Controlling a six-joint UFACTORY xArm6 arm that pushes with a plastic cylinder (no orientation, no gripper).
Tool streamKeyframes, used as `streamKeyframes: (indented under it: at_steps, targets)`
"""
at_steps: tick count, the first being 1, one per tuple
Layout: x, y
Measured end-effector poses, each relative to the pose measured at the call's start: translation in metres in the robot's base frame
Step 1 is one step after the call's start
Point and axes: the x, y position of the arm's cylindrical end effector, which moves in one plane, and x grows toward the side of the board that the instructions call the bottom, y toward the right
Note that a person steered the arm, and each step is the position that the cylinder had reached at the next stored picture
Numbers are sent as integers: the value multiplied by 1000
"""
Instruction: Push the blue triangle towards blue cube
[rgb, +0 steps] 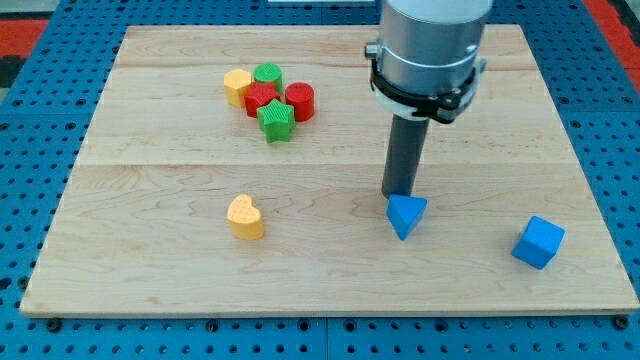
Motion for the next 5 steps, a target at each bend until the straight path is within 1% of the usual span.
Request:
streamKeyframes:
  at_steps: [1, 2, 3, 4, 5]
  targets:
    - [-9, -61]
    - [8, -46]
    - [12, 33]
    - [16, 45]
    - [0, -2]
